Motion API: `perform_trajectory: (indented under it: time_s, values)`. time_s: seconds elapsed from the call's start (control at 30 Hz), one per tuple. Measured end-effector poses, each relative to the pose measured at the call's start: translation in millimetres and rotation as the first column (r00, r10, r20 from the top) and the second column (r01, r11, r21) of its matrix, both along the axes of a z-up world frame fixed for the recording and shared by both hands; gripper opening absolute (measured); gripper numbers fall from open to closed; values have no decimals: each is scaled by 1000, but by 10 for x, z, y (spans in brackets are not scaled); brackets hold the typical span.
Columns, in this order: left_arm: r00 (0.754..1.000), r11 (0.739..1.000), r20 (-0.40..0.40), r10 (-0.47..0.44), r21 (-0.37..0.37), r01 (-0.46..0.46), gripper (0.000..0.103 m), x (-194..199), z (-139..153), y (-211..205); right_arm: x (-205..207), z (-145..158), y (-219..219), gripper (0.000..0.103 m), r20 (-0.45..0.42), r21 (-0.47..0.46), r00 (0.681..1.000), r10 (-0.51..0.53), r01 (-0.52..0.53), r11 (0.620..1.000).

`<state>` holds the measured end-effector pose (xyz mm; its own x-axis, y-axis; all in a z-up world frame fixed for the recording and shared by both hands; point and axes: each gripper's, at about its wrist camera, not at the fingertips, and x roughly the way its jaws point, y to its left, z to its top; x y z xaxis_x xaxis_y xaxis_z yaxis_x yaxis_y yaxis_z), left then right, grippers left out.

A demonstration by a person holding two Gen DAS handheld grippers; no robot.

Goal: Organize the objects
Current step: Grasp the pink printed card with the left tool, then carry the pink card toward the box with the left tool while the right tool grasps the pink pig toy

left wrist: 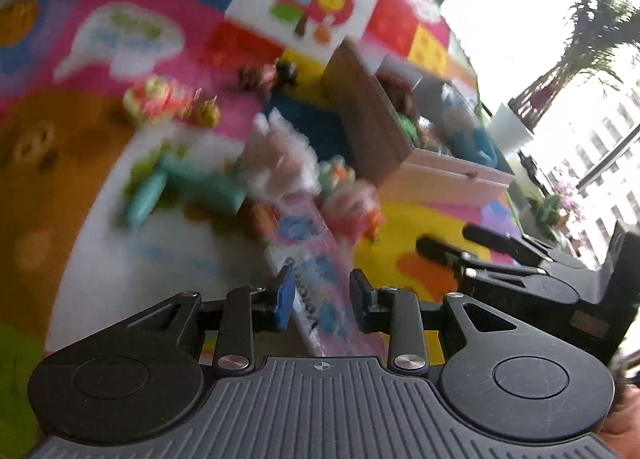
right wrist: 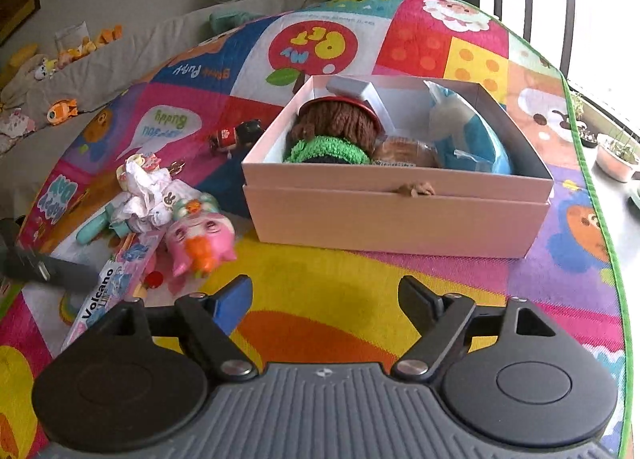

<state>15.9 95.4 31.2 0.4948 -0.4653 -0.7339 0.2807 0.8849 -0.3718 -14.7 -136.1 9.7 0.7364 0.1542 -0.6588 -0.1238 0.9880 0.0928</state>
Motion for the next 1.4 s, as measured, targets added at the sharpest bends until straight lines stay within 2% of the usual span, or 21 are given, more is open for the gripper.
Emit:
perform_trajectory:
  time_s: [0.13,0.23,0.33,0.43,0.47,0.53,0.6,0.67,0.73,0.8,0.83,0.93,0.97,1.1,1.2,1.23,1.33,1.4]
  values:
    - [998,999,56,5,44,-8,33,-1,-16,-177,-49,-8,-6,81,-1,3,1000,-3,3,1000]
    - [994,992,108,-21,124,8,33,-67,-9,-296,-111,5,-19,81,6,-3,1000,-4,4,1000]
    - [990,987,142,-17,163,-6,33,-158,19,-258,-163,9,-23,83,13,-21,1000,0,0,1000]
    - [986,967,165,1,250,-42,33,-171,-17,-196,-167,-13,-3,84,13,-42,1000,17,-16,999]
    - [987,966,159,9,256,-50,38,-152,-42,-169,-156,-29,3,84,10,-44,1000,18,-18,999]
    - [990,978,138,28,199,-55,37,-124,-47,-103,-127,-75,46,84,-2,-50,1000,16,-16,999]
    - [996,997,77,37,65,-42,37,-79,-53,-25,-119,-114,91,84,-8,-56,1000,24,-24,998]
    - [998,998,13,57,-26,-57,40,-10,-97,-8,-120,-138,124,86,-9,-70,999,32,-32,997]
    - [999,999,5,48,-17,-48,41,44,-146,-97,-118,-140,140,87,-11,-77,999,36,-36,996]
    - [999,999,11,36,1,-36,48,87,-201,-205,-120,-142,135,87,-12,-75,999,35,-36,997]
    - [1000,1000,8,27,2,-27,48,112,-229,-253,-121,-140,131,87,-13,-75,999,34,-34,997]
    - [998,999,53,15,43,-17,44,130,-240,-358,-126,-129,109,87,-8,-72,1000,30,-30,997]
    - [998,999,58,17,39,-19,39,134,-251,-356,-126,-119,103,87,-3,-74,999,33,-33,997]
    - [999,1000,35,-22,8,22,36,95,-246,-201,-165,-14,164,86,54,-123,996,76,-69,990]
    - [998,997,33,-60,42,59,36,-21,-220,-29,-199,82,276,80,96,-170,983,154,-136,976]
    - [998,997,32,-62,50,60,36,-52,-211,32,-187,107,328,75,101,-184,978,181,-161,970]
    - [999,997,24,-35,64,34,36,-111,-196,240,-111,138,525,66,98,-230,962,255,-228,946]
    - [1000,998,24,-11,62,9,36,-111,-192,345,-55,124,694,64,105,-263,949,298,-262,928]
